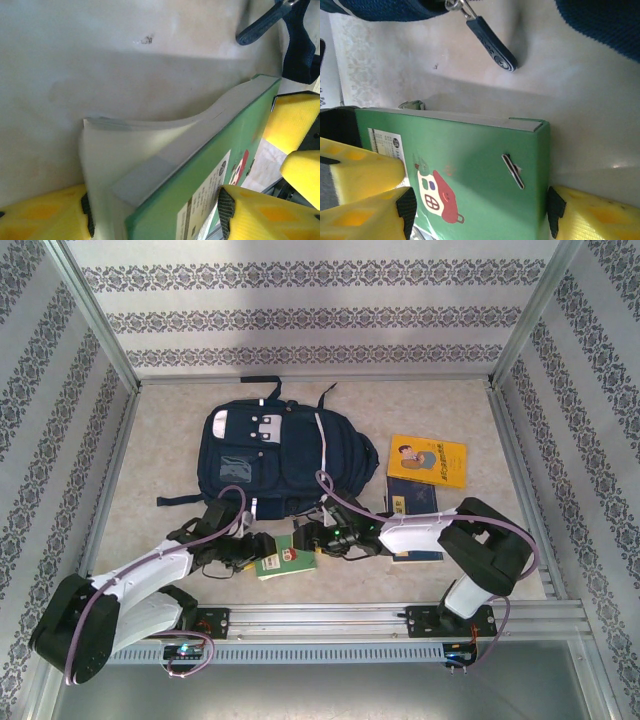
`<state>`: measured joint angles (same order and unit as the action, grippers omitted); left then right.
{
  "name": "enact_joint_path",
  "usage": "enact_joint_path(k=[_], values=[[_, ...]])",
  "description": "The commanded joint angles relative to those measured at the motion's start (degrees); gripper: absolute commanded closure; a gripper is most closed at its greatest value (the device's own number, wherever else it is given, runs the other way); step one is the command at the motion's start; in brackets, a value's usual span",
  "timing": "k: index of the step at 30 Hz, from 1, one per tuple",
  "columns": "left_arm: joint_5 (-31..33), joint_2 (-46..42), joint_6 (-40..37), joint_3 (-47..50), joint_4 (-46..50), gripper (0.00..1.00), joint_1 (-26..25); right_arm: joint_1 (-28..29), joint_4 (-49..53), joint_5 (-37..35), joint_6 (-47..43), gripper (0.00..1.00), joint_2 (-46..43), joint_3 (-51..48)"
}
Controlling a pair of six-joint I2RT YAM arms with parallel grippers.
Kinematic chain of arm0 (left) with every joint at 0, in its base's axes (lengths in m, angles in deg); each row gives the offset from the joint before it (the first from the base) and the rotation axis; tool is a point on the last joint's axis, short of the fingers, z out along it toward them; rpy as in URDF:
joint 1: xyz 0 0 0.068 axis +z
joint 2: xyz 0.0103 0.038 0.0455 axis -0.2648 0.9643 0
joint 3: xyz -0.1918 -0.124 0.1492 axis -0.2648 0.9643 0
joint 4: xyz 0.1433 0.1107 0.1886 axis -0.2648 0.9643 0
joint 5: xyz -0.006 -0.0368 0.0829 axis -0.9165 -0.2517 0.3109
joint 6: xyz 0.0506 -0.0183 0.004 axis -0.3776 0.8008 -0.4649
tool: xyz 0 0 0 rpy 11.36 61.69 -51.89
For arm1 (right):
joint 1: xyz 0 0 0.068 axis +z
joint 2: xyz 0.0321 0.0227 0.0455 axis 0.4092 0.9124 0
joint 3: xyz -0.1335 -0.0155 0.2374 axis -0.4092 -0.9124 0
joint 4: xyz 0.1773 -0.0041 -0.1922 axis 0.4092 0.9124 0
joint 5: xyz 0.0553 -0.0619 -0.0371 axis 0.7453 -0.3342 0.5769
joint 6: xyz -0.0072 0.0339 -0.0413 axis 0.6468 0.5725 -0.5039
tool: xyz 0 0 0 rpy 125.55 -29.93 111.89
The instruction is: Pack the student bag
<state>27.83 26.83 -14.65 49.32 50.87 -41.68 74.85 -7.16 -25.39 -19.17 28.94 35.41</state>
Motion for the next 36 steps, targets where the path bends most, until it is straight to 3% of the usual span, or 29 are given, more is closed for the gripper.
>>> enact_joint_path(k=[1,12,21,36], values=[[-1.03,0.88,0.43,-0.18,-3.0,0.37,-1.19,0.89,-5.19,5.64,2.44,0.31,-0.57,-1.27],[-1.11,-1.36,0.16,1.17,-3.97,0.4,-1.35,-1.03,-9.21,7.14,7.23,0.33,-8.5,-6.06],[-2.18,-1.26,0.79,1.88,-6.31,0.43,-1.39,-1.21,-24.94,8.85,16.47,0.35,-8.81,-10.47],[-2.49,-3.32,1.53,3.53,-8.89,0.43,-1.44,-0.22,-28.5,8.84,18.37,0.36,-7.92,-10.34]])
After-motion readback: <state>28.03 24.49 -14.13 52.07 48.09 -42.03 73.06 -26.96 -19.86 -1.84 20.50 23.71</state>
